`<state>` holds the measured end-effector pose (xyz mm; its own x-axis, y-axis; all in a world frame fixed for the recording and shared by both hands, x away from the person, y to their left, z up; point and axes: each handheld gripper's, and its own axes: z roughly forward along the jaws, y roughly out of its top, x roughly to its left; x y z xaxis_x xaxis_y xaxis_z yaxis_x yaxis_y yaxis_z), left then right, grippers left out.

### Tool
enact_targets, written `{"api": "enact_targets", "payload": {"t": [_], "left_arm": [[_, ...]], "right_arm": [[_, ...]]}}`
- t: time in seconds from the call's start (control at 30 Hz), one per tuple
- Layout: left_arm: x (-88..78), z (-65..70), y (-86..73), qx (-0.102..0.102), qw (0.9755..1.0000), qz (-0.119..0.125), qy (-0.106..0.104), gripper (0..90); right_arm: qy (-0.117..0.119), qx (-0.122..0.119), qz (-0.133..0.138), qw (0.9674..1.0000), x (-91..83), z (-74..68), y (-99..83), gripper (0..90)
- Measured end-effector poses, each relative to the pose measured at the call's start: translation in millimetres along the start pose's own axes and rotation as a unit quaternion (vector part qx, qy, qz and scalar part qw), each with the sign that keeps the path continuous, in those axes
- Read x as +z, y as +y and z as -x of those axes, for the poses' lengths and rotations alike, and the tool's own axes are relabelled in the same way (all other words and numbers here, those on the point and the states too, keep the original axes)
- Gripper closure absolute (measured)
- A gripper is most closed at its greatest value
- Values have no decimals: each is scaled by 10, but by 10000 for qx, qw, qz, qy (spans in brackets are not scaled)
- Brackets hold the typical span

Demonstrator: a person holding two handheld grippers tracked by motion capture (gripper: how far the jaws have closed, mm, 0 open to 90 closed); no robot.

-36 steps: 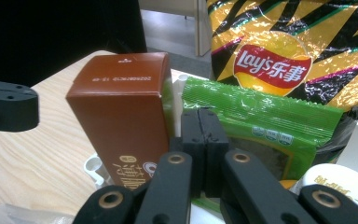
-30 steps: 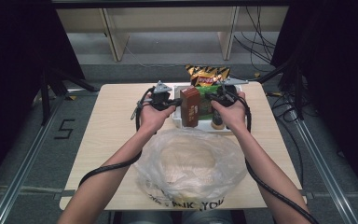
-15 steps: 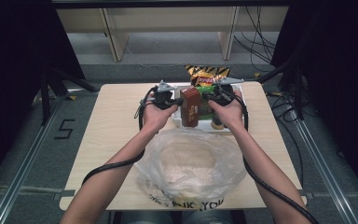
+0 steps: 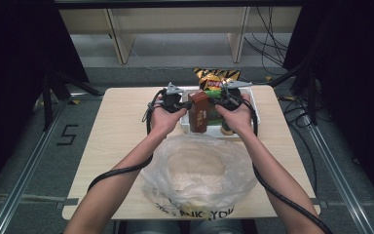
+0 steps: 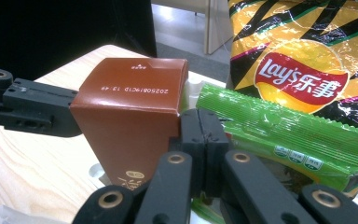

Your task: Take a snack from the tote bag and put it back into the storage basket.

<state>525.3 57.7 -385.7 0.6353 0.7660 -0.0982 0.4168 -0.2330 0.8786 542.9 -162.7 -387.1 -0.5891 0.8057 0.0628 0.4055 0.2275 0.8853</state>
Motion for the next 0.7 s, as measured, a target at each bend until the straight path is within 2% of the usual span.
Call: {"api": "enact_targets", "payload": {"t": [0.07, 0.1, 0.2, 0.23, 0.27, 0.37, 0.4, 0.43, 0.5, 0.7], "left_arm": [[-12, -16, -4, 72, 10000, -59, 15, 889], [-6, -11, -6, 23, 10000, -7, 25, 889], [-18, -41, -6, 103, 9999, -50, 61, 890], [-17, -37, -4, 66, 9999, -35, 82, 891], [-19, -41, -3, 75, 9999, -40, 94, 890], [-18, -53, -4, 78, 9999, -12, 108, 891], [-28, -67, 0, 141, 9998, -88, 119, 892], [-19, -60, -2, 69, 9999, -27, 122, 891], [-18, -66, 2, 137, 9998, -59, 106, 892], [7, -45, 13, 141, 9998, -10, 125, 892]], "right_arm": [[-26, -83, 17, 10000, -4, 4, -1, 900], [-8, -68, 34, 10000, -3, -15, -4, 900], [53, -62, 8, 10000, -8, -38, 1, 900], [53, -164, 27, 9998, -7, -33, 2, 900], [65, -108, -6, 9999, -15, -52, 2, 900], [53, -248, 16, 9997, -32, -65, 5, 900], [49, -166, 32, 9998, -41, -93, 1, 900], [84, -221, -35, 9997, -57, -93, 1, 900], [63, -264, 56, 9996, -61, -100, -10, 900], [138, -170, -17, 9998, -123, -121, -38, 900]]}}
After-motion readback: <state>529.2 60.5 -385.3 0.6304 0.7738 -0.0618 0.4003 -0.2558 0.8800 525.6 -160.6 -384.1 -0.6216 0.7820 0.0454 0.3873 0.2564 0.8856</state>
